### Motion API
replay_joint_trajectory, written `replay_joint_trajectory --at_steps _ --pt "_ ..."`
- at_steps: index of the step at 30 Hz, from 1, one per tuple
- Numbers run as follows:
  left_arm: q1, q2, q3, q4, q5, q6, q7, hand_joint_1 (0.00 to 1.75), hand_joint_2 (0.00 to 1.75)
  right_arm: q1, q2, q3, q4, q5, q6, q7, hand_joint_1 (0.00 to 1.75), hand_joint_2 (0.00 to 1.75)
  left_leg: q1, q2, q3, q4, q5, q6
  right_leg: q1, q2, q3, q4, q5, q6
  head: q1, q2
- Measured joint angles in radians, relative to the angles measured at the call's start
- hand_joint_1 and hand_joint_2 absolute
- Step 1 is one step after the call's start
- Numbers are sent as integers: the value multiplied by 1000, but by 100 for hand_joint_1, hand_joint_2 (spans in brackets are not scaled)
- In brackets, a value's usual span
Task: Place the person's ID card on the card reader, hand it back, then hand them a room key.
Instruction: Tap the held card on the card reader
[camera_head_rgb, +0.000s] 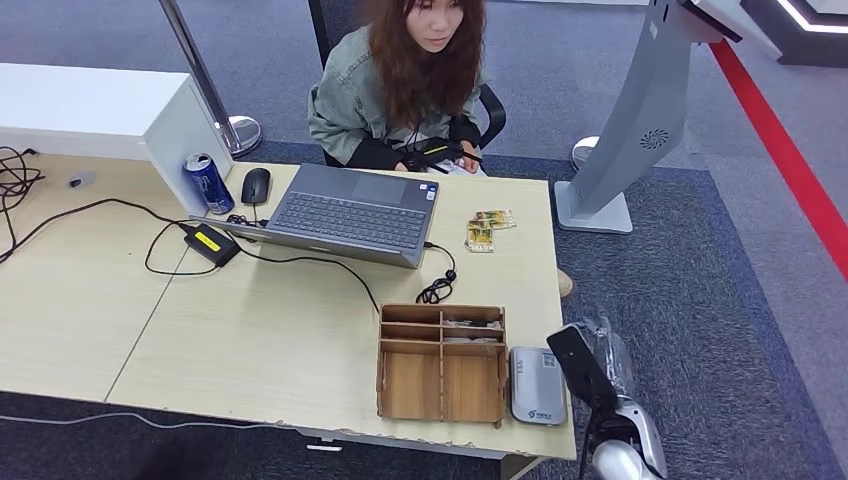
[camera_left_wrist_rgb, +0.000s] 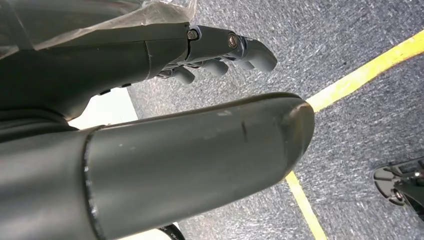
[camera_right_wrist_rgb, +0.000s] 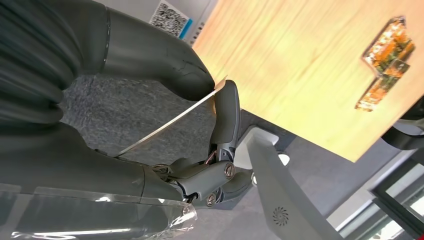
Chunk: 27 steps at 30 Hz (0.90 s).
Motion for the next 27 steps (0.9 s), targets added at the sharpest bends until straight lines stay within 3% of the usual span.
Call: replay_joint_trajectory --at_steps 19,27 --pt "0 0 5 0 -8 0 -1 0 0 -20 -2 -16 91 -11 -15 -20 175 175 0 0 0 0 0 0 0 0 0 0 0 0 0 0" --pt "1 0 5 0 -32 -11 -8 0 0 -70 -33 -48 -36 103 -4 83 175 175 0 0 -1 0 1 0 -1 0 1 0 1 0 0 0"
